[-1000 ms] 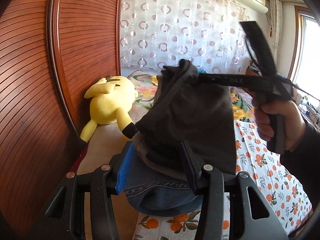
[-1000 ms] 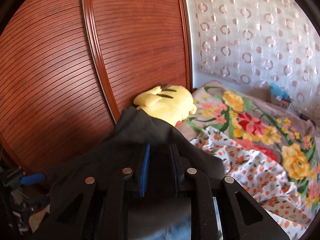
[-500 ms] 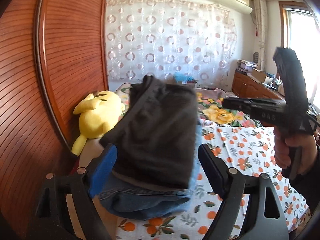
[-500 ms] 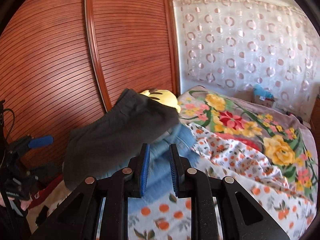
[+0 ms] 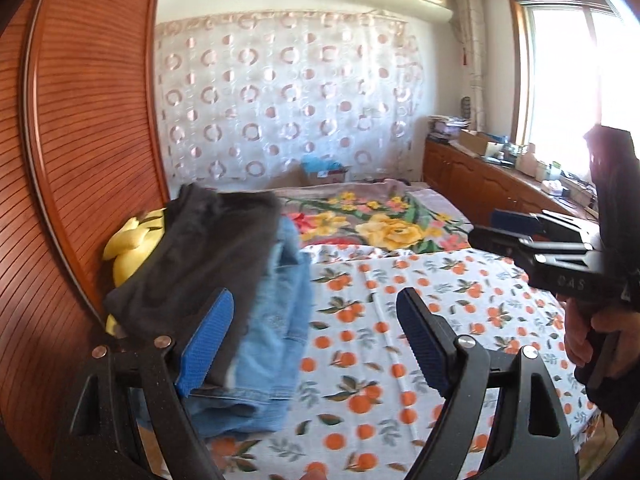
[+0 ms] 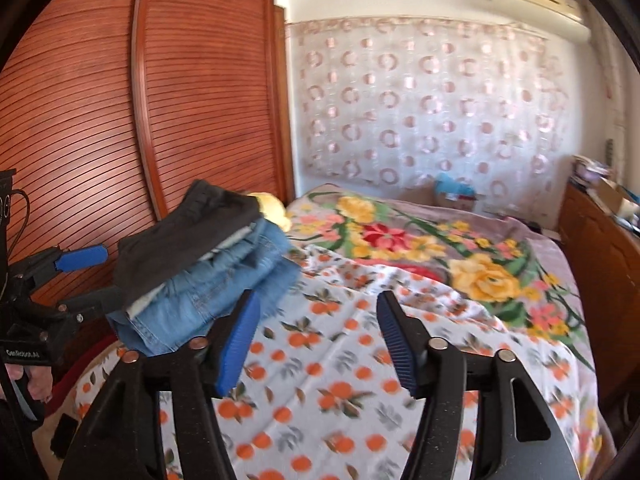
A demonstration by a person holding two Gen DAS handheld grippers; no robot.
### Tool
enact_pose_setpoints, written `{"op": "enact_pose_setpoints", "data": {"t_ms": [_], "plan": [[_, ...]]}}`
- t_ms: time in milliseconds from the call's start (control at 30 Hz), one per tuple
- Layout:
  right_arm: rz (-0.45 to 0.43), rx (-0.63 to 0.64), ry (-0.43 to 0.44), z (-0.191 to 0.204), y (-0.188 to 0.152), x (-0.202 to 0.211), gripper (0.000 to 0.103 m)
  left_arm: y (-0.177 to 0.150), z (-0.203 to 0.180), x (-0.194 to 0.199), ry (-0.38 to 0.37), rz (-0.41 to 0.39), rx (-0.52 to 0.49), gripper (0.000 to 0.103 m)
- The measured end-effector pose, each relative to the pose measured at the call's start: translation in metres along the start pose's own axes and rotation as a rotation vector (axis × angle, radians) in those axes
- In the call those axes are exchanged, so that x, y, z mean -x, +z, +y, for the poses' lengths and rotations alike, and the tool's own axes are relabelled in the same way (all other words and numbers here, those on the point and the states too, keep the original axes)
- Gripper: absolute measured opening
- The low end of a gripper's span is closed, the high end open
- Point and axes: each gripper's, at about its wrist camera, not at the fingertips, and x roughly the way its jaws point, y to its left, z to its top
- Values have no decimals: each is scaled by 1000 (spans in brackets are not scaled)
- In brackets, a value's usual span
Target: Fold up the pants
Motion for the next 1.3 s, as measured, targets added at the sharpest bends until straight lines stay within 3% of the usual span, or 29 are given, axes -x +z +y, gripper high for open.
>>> {"op": "enact_pose_setpoints", "data": {"t_ms": [267,500,867,1300], "plan": [[-30,-60,-152,12,-38,71,76,5,-40,11,-2,-17,-53,84],[-53,-101,-245,45,-44,109,76,2,-67,22,-89,-33,-50,84],[-96,-134,-294,85,-66,164,76,-14,-87,61,-72,-49,-39,84],[-92,-132,-294,97,-92,175,76,-35,-79,75,-43,-33,-26,84]]}}
